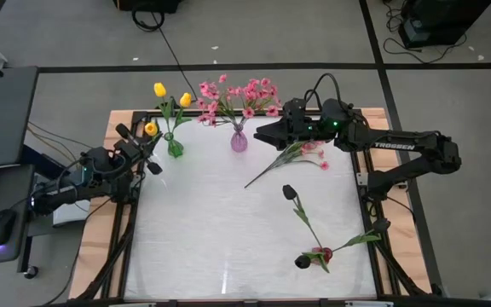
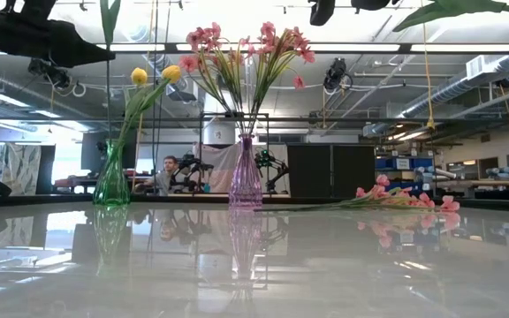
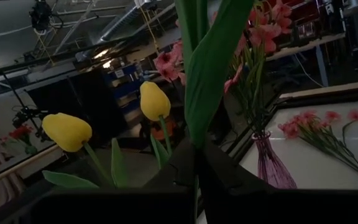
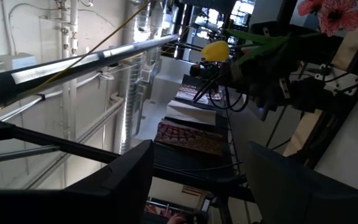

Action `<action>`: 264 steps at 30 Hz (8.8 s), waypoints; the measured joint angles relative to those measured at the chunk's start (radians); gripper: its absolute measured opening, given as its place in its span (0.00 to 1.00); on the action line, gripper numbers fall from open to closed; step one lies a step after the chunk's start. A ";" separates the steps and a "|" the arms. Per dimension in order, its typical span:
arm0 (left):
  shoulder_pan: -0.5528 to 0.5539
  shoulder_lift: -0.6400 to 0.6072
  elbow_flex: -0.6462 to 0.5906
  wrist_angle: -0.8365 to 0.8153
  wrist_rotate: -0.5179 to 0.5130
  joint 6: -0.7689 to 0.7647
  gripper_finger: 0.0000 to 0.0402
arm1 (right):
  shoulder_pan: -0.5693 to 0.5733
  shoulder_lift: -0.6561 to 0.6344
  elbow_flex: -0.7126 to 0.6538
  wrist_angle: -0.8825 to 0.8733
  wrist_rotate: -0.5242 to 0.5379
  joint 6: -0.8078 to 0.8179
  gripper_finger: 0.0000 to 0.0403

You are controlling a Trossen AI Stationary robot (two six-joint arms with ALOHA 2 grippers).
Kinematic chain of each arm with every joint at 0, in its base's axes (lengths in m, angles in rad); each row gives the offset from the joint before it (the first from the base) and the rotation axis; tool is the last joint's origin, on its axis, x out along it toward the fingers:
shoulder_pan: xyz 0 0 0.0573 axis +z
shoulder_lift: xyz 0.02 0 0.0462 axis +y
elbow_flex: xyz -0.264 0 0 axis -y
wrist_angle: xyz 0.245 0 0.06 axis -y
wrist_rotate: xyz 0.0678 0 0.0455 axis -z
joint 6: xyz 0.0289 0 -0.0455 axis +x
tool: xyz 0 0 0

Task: Sort flowers into vase by color
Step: Put the yellow flower into the green vase, then put the pink flowers into the purple vase

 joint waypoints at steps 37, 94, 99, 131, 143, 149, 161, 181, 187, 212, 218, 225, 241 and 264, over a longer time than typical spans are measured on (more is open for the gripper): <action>0.059 0.000 0.000 -0.053 -0.027 -0.004 0.25 | 0.000 0.000 0.000 0.000 0.000 0.000 0.63; 0.131 0.000 0.000 -0.135 0.019 -0.472 0.54 | 0.000 0.000 0.000 0.000 0.000 0.000 0.63; 0.131 0.001 0.020 -0.192 0.040 -0.526 0.54 | 0.000 0.000 0.000 0.000 0.000 0.000 0.63; 0.131 0.001 0.172 -0.476 0.489 -0.974 0.54 | 0.000 0.000 0.000 0.000 0.000 0.000 0.63; 0.130 0.003 0.172 -0.475 0.796 -1.102 0.54 | 0.000 0.000 0.000 0.000 0.000 0.000 0.63; 0.130 0.019 0.172 -0.448 0.854 -1.252 0.54 | 0.000 0.000 0.000 0.000 0.000 0.000 0.63; 0.130 0.188 0.172 -0.242 0.857 -1.247 0.54 | 0.000 0.000 0.000 0.000 0.000 0.000 0.63; 0.129 0.264 0.171 -0.127 0.908 -0.749 0.54 | 0.000 0.000 0.000 0.000 0.000 0.000 0.63; 0.130 0.264 0.171 -0.127 0.908 -0.732 0.54 | 0.000 0.000 0.000 0.000 0.000 0.000 0.63; 0.130 0.264 0.171 -0.127 0.909 -0.735 0.54 | 0.000 0.000 0.000 0.001 0.001 0.000 0.63; 0.130 0.264 0.171 -0.127 0.909 -0.735 0.54 | 0.000 -0.001 0.000 0.013 0.001 0.000 0.63; 0.130 0.264 0.171 -0.127 0.908 -0.735 0.54 | 0.000 -0.001 0.000 0.017 0.000 0.000 0.63; 0.130 0.264 0.171 -0.127 0.908 -0.735 0.54 | 0.000 -0.001 0.000 0.014 0.006 0.000 0.63; 0.130 0.263 0.171 -0.127 0.908 -0.735 0.54 | 0.019 0.001 0.000 -0.541 0.073 -0.423 0.63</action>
